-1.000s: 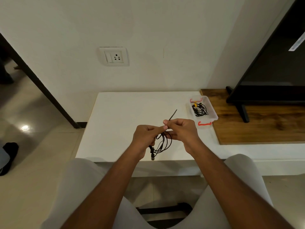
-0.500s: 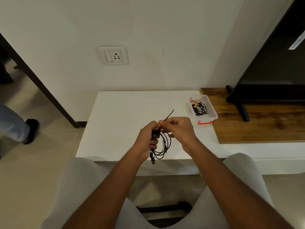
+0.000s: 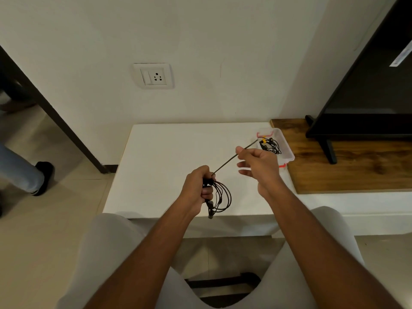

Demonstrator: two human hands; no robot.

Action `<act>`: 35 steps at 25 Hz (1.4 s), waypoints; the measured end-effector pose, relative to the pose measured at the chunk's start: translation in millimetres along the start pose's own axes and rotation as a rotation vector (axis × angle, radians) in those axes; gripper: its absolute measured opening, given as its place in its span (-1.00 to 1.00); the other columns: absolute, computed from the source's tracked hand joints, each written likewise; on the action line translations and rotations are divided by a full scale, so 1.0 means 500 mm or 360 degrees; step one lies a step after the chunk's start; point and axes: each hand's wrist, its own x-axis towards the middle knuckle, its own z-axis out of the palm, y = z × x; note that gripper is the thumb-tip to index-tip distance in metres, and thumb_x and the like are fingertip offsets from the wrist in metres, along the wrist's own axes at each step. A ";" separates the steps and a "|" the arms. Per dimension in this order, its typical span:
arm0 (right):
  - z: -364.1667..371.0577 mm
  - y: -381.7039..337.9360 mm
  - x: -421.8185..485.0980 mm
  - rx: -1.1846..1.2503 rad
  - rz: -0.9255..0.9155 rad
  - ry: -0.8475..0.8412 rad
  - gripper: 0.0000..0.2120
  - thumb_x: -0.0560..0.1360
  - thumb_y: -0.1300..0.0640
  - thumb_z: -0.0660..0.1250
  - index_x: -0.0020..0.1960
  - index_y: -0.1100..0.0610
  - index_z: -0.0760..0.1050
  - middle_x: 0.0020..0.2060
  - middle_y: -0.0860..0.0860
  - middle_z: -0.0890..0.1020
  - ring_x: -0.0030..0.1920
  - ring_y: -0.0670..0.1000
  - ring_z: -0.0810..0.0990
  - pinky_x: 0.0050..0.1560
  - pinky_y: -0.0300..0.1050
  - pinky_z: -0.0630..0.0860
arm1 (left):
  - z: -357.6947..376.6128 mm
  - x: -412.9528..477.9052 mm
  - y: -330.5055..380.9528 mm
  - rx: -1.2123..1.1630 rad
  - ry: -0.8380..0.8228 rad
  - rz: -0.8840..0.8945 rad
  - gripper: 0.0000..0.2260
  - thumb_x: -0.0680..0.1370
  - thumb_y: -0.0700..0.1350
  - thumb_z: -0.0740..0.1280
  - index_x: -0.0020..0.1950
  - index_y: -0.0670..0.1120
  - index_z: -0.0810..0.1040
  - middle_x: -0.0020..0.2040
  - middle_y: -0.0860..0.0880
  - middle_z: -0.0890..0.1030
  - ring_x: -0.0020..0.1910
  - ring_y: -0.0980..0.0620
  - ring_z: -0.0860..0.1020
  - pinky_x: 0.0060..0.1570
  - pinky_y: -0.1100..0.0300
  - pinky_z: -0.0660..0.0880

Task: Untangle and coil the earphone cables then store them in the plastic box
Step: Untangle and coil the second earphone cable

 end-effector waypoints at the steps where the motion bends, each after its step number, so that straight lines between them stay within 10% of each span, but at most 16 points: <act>1: -0.007 -0.002 0.004 0.0023 -0.0001 0.0025 -0.86 0.46 0.08 0.48 -0.14 0.16 0.62 -0.24 0.03 0.66 -0.31 -0.06 0.63 -0.25 -0.16 0.65 | 0.001 0.001 -0.001 -0.0008 -0.0013 0.0003 -0.92 0.41 -0.24 0.15 -0.29 -0.16 0.38 -0.27 -0.04 0.44 -0.58 0.11 0.13 -0.53 0.28 0.11; 6: -0.019 0.006 0.016 0.0186 -0.0017 0.0087 -0.83 0.49 0.07 0.45 -0.05 0.18 0.61 -0.16 0.05 0.67 -0.20 0.00 0.67 -0.18 -0.09 0.67 | -0.001 0.001 -0.001 -0.0075 -0.0132 0.0083 -0.87 0.49 -0.32 0.26 -0.23 -0.23 0.55 -0.27 -0.08 0.51 -0.52 0.10 0.29 -0.46 0.26 0.27; 9: -0.031 0.024 0.022 0.0344 0.0305 -0.0360 -0.69 0.52 -0.01 0.40 0.16 0.16 0.56 0.04 0.09 0.69 0.03 0.10 0.69 0.02 0.04 0.63 | -0.015 0.004 -0.002 -0.0170 -0.0200 0.0152 -0.89 0.50 -0.35 0.36 0.00 -0.30 0.64 -0.23 -0.12 0.61 -0.38 0.05 0.52 -0.32 0.26 0.49; 14: 0.003 0.071 0.007 -0.0421 0.0078 -0.0383 -0.53 0.55 -0.09 0.34 0.41 -0.01 0.36 0.30 -0.03 0.48 0.22 -0.03 0.50 0.22 -0.06 0.46 | -0.029 0.011 0.002 -0.0167 -0.0153 0.0235 -0.83 0.49 -0.33 0.40 0.07 -0.31 0.63 -0.16 -0.18 0.67 -0.27 0.01 0.64 -0.18 0.26 0.60; 18: 0.011 0.064 -0.004 -0.0500 -0.0229 -0.0896 -0.75 0.58 0.01 0.30 0.21 0.05 0.58 0.08 -0.07 0.68 0.10 -0.19 0.61 0.11 -0.34 0.48 | -0.031 0.007 0.005 -0.0191 -0.0131 0.0351 -0.82 0.49 -0.35 0.39 0.08 -0.32 0.63 -0.10 -0.21 0.70 -0.19 -0.03 0.68 -0.16 0.26 0.59; 23: -0.004 0.074 0.007 -0.0272 -0.0119 -0.0957 -0.75 0.56 0.19 0.35 0.21 0.23 0.59 0.00 0.16 0.71 0.00 0.12 0.70 0.10 -0.11 0.60 | -0.041 0.011 0.014 -0.0293 -0.0099 0.0396 -0.84 0.50 -0.41 0.34 0.06 -0.30 0.62 -0.11 -0.20 0.70 -0.17 -0.07 0.70 -0.13 0.23 0.62; 35: -0.010 0.073 0.018 0.0219 0.0156 -0.0547 -0.84 0.53 0.25 0.37 0.09 0.18 0.64 -0.06 0.15 0.71 -0.10 0.17 0.71 -0.05 -0.01 0.67 | -0.054 0.026 -0.008 0.0532 -0.0078 0.0496 -0.88 0.58 -0.13 0.35 0.00 -0.08 0.69 -0.12 -0.08 0.71 -0.12 -0.04 0.62 -0.02 0.02 0.52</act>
